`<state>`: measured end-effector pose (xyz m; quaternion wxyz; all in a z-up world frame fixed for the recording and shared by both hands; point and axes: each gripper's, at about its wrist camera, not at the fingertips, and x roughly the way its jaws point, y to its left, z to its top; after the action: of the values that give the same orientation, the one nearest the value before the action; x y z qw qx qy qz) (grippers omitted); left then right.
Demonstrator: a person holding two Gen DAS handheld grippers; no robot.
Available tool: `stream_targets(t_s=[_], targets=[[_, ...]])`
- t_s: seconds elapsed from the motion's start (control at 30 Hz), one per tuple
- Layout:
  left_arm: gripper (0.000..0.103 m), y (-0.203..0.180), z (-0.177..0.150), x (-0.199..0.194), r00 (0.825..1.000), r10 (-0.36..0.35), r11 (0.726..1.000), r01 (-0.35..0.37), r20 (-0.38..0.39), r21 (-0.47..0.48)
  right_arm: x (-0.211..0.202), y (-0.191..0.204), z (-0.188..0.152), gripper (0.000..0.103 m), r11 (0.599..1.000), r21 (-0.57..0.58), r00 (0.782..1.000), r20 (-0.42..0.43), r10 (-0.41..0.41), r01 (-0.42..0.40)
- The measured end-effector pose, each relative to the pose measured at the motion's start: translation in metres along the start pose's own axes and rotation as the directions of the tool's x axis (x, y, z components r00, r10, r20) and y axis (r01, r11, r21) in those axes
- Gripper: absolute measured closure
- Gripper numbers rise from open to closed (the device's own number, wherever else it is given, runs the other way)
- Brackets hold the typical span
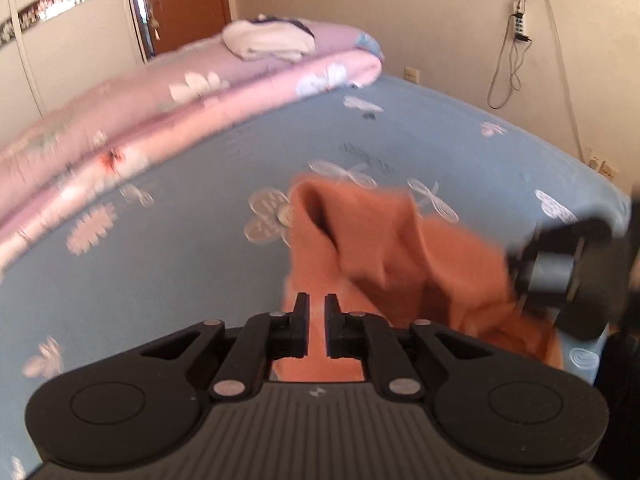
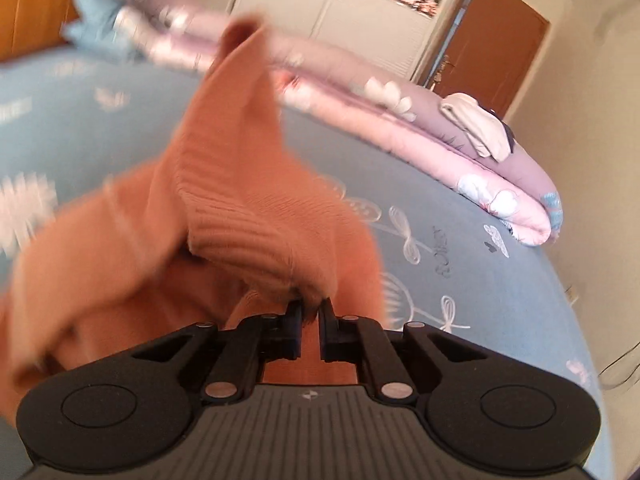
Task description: Fold clothes
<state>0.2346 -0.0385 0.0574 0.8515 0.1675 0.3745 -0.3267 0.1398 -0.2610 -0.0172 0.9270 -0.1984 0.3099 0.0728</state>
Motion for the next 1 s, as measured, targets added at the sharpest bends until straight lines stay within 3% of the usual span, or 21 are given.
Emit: stream_targets(t_s=[0.07,0.13,0.2,0.27,0.37,0.43,0.5,0.53,0.57,0.6,0.7,0.9,0.97,1.0], targets=[[0.073,-0.004,-0.012,0.013,0.999,-0.042,0.999,0.042,-0.012,-0.018,-0.016,-0.019,0.014,0.094,0.999,0.034,0.999,0.021,0.024,-0.025],[0.046,-0.014,-0.020,0.027,1.000,-0.018,1.000,0.018,0.003,-0.003,-0.029,-0.037,0.022,0.096,0.996,0.068,0.998,0.031,0.058,-0.060],[0.034,-0.026,-0.024,0.041,0.999,0.021,0.999,-0.022,0.035,0.024,-0.038,-0.047,0.027,0.096,0.990,0.100,0.995,0.034,0.094,-0.097],[0.029,-0.034,-0.026,0.053,0.993,0.065,0.997,-0.068,0.096,0.021,-0.045,-0.048,0.031,0.098,0.989,0.103,0.994,0.038,0.103,-0.106],[0.026,-0.038,-0.028,0.073,0.984,0.093,0.992,-0.079,0.150,-0.098,-0.051,-0.045,0.030,0.098,0.988,0.099,0.992,0.034,0.119,-0.122],[0.022,-0.040,-0.029,0.091,0.973,0.167,0.977,-0.142,0.160,-0.156,-0.050,-0.041,0.028,0.098,0.987,0.097,0.992,0.023,0.127,-0.128],[0.027,-0.041,-0.031,0.109,0.966,0.222,0.967,-0.202,0.129,-0.153,-0.048,-0.037,0.024,0.098,0.985,0.103,0.990,0.012,0.138,-0.138],[0.059,-0.039,-0.031,0.119,0.971,0.224,0.967,-0.210,0.081,-0.145,-0.045,-0.036,0.023,0.098,0.985,0.102,0.990,0.006,0.138,-0.137],[0.081,-0.034,-0.032,0.126,0.979,0.203,0.967,-0.196,0.026,-0.160,-0.043,-0.035,0.022,0.098,0.986,0.100,0.991,0.001,0.137,-0.137],[0.093,-0.027,-0.033,0.127,0.983,0.181,0.967,-0.176,0.009,-0.185,-0.040,-0.034,0.020,0.098,0.986,0.099,0.991,-0.005,0.137,-0.136],[0.093,-0.009,-0.034,0.121,0.989,0.150,0.963,-0.146,0.000,-0.228,-0.020,-0.039,0.014,0.098,0.986,0.112,0.991,-0.048,0.127,-0.121],[0.093,0.015,-0.021,0.100,0.983,0.181,0.960,-0.173,0.019,-0.218,0.028,-0.060,-0.002,0.092,0.966,0.260,0.982,-0.179,0.054,-0.006],[0.094,0.016,-0.018,0.096,0.984,0.177,0.961,-0.167,0.027,-0.221,0.016,-0.057,-0.008,0.075,0.951,0.308,0.987,-0.144,0.074,-0.027],[0.094,0.016,-0.017,0.094,0.985,0.168,0.962,-0.156,0.034,-0.223,0.007,-0.053,-0.012,0.044,0.939,0.344,0.989,-0.128,0.069,-0.021]])
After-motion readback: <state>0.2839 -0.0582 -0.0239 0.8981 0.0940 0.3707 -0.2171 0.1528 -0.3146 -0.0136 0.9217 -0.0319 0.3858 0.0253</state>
